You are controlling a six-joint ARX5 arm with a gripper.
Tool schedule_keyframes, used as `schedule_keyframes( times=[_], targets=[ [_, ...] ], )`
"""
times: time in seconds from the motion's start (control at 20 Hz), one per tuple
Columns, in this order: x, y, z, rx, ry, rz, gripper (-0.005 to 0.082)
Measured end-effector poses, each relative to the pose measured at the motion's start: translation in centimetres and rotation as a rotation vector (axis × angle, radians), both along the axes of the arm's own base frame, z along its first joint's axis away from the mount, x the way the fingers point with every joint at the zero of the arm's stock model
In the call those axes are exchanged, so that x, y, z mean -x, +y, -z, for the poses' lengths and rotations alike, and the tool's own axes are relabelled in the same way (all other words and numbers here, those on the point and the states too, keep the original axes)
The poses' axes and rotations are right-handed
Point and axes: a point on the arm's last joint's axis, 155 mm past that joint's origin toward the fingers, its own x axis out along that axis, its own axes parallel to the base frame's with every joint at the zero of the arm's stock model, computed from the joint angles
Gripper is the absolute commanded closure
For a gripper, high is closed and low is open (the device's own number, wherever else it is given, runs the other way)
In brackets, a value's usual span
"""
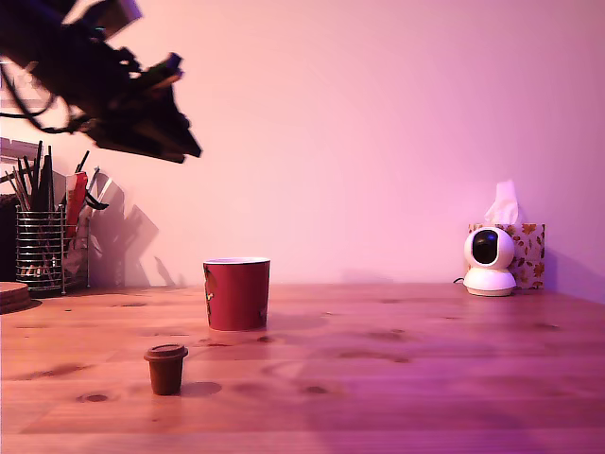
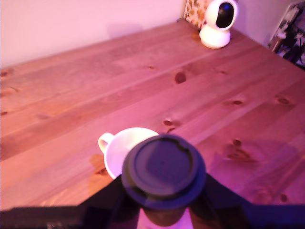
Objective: Pick up the coffee capsules on the table and drop them inside the coffee cup
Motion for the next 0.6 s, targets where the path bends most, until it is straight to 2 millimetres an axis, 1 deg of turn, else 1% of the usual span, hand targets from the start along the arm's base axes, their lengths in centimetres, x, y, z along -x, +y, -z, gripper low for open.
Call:
schedule_keyframes(
  times=[0.2,0.3,0.45,0.6],
  targets=[
    [-1.4,-0.7,1.8,-0.045,0.078,0.018,0.0601],
    [-2.1,-0.9,2.0,-0.066,0.097,0.028,0.0601],
    [-3.6,-1.4,0.8,-0.074,0.095,0.034,0.0601],
    [-4.6,-2.0,0.4,-0.1,0.115,0.052,0.0601]
  ],
)
